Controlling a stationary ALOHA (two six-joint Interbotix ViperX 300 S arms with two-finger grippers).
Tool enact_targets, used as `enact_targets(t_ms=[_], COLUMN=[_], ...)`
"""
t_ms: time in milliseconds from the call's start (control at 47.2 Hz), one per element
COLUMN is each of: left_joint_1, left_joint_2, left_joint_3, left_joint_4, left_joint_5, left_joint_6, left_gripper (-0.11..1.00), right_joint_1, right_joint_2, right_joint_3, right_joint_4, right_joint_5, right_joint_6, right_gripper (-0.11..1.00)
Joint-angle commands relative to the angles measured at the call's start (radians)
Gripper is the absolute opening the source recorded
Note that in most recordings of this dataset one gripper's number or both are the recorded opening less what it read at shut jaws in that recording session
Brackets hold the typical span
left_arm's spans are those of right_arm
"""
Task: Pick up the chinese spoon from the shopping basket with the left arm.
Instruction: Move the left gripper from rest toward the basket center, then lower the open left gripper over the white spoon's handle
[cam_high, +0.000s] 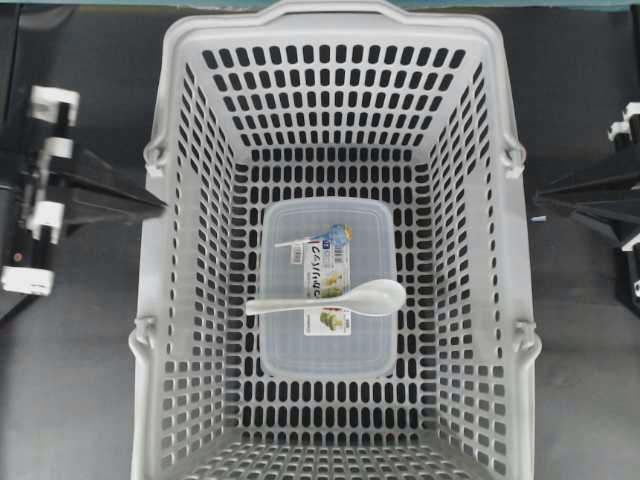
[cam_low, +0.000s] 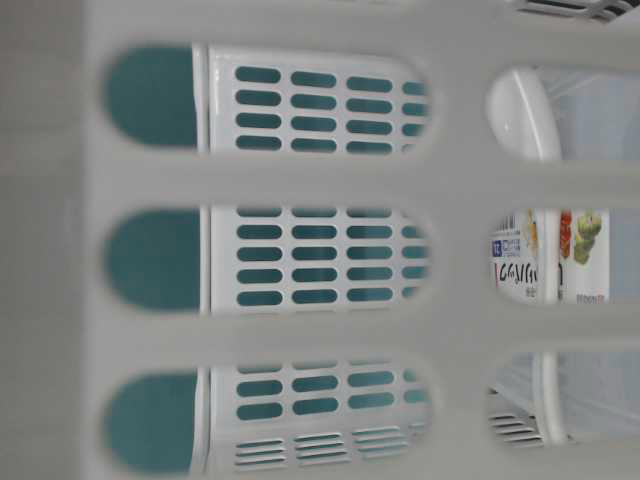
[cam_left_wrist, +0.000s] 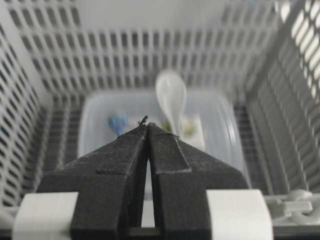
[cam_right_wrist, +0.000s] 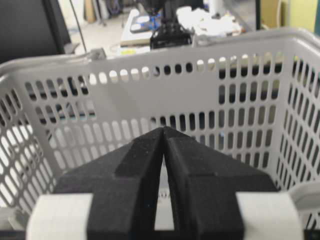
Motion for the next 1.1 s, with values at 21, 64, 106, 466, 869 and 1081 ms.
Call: enact_targets(t_ms=[21, 64, 106, 466, 869, 1081], left_joint_1=[-0.028, -0.032, -0.035, -0.049, -0.058, -0.081], left_joint_2=[0.100, 0.132, 0.161, 0.393, 0.660, 0.782], left_joint_3=[-0.124, -0.150, -0.173, -0.359, -0.560, -0.653], left_joint_4=[0.005, 0.003, 0.003, 0.003, 0.005, 0.005], left_joint_5=[0.094, 0.107, 0.117, 0.219, 0.367, 0.477], left_joint_6=[-0.003, -0.008, -0.008, -0.008, 0.000, -0.008], left_gripper=[0.00, 0.00, 0.00, 0.00, 0.35, 0.88], right_joint_1=[0.003, 0.003, 0.003, 0.020, 0.029, 0.029], right_joint_2=[0.005, 0.005, 0.005, 0.002, 0.002, 0.000], right_joint_3=[-0.021, -0.026, -0.031, -0.043, -0.043, -0.041], right_joint_4=[0.003, 0.003, 0.003, 0.003, 0.003, 0.003], right_joint_5=[0.038, 0.052, 0.064, 0.107, 0.083, 0.074], right_joint_6=[0.002, 0.003, 0.003, 0.002, -0.002, -0.002], right_gripper=[-0.01, -0.01, -0.01, 0.33, 0.70, 0.70])
